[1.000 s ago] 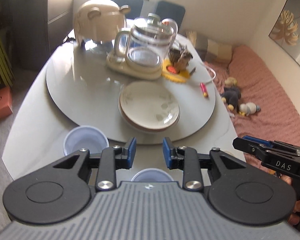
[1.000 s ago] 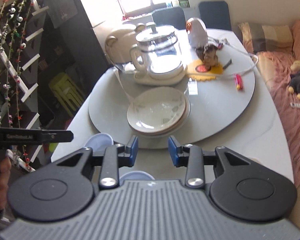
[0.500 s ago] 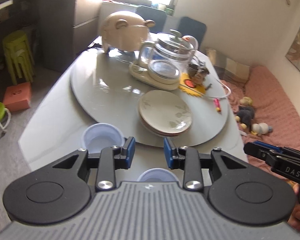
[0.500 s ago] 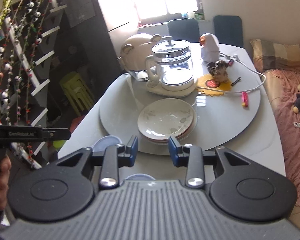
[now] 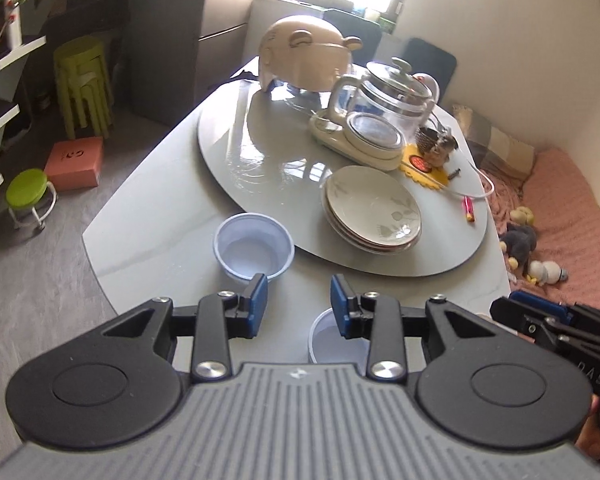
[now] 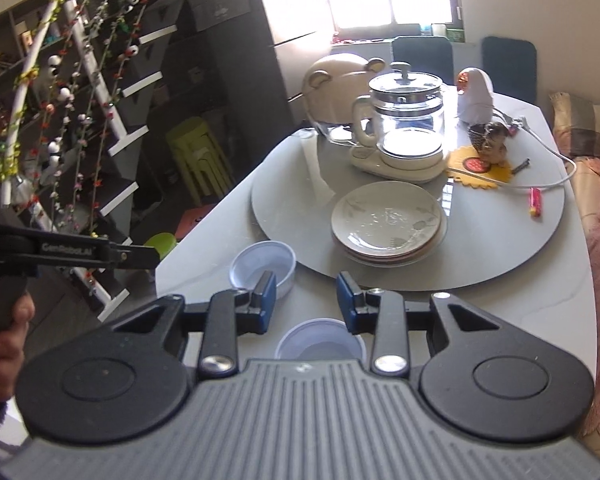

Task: Organize plates and bowls
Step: 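Withdraw both grippers and move them to the other white plastic bowl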

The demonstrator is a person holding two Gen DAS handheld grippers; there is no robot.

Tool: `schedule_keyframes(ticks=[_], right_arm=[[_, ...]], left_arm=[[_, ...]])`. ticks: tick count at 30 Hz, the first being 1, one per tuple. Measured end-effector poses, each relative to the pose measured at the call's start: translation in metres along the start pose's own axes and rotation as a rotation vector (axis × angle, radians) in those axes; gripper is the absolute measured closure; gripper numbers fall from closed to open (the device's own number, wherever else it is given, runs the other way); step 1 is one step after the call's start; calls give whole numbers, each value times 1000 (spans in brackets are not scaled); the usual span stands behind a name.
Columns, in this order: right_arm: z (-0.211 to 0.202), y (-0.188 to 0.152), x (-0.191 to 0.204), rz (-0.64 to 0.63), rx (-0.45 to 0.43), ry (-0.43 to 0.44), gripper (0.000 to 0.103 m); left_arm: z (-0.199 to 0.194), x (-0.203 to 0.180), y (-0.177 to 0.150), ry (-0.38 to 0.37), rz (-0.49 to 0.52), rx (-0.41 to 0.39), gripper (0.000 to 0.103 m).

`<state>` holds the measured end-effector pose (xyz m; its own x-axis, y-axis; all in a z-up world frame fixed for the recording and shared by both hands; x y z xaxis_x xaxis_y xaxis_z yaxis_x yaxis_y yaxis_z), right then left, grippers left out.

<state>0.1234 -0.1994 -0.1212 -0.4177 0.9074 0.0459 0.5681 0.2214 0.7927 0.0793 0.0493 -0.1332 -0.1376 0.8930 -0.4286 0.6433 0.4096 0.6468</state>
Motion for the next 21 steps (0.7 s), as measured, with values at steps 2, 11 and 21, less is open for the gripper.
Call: schedule_keyframes(ticks=[2, 11, 21], right_arm=[[4, -2, 4, 15, 14, 16, 66], [18, -3, 31, -60, 1, 33, 66], [57, 14, 44, -5, 41, -19, 66]], left_arm=[[-1, 5, -1, 21, -6, 1, 63], [16, 32, 15, 45, -10, 37, 63], [57, 67, 56, -7, 21, 90, 63]])
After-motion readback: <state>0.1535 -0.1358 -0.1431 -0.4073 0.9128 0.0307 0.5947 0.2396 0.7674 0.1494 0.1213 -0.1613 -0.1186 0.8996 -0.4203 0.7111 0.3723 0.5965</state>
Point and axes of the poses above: each gripper's, at about its wrist camera, not at the fingertips, and z roughly the way its jaws point, x to its left, y to its top, the point moved 4 cm from there along z, roughly the way its jaws point, and after that the axes turned 14 degrees about -y, right-handed, at the moved point
